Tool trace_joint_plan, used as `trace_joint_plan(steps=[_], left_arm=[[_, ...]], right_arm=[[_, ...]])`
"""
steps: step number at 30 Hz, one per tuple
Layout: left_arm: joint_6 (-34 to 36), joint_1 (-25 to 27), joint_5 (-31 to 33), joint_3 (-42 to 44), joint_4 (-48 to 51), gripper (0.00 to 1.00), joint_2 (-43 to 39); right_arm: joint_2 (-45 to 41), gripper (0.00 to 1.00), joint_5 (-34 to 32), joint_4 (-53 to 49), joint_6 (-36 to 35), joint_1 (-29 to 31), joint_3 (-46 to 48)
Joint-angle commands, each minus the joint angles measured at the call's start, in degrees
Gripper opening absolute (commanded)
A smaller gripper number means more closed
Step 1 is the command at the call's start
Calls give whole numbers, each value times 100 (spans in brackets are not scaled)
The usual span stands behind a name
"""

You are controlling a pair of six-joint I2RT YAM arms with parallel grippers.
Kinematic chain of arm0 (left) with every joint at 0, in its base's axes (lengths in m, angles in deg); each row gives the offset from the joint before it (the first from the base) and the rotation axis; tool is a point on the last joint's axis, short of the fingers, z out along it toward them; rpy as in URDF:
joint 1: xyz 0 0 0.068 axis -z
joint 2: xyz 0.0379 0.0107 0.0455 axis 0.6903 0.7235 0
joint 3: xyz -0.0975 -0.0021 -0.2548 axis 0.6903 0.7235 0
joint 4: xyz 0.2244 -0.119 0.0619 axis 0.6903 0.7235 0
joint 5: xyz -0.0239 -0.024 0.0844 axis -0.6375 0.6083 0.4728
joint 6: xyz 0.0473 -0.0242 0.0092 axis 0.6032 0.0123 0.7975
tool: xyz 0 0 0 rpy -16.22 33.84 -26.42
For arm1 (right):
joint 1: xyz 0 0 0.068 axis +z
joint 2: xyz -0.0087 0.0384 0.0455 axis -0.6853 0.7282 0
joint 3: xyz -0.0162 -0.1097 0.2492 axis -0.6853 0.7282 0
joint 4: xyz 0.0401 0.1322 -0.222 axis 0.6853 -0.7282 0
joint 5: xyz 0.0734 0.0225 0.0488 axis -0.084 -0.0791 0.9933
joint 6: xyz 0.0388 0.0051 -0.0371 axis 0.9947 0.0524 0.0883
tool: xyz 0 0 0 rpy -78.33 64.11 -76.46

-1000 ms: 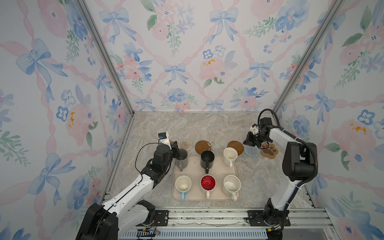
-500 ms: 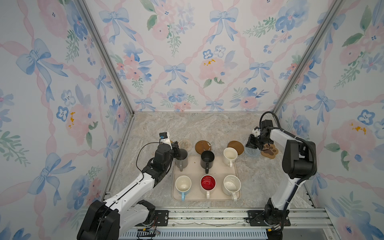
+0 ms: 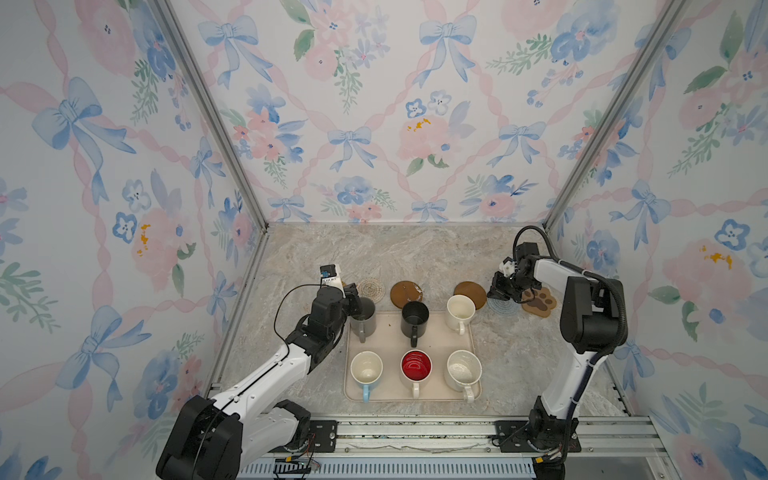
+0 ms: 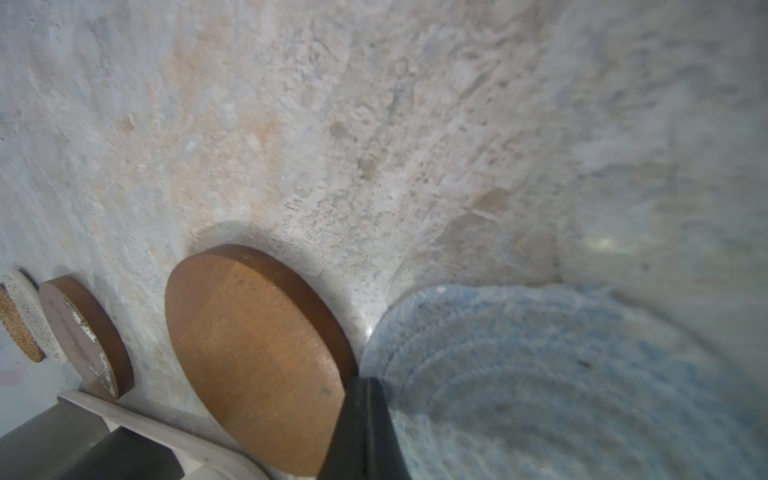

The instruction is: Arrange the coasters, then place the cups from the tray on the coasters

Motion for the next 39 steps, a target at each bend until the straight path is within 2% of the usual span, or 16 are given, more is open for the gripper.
trace_joint_plan(steps=[1,25,39], left_arm=[[-15,-38,-74,-139,-62,0,26],[48,-35,41,-83,-65,0,-28],[70,-64,84,-16,-66,0,-157]], right_arm=[[179,0,-15,-15,44,126,-28],[578,0,37,-130,268,1049,-736],[367,0,-19,-134,274,990,-629]])
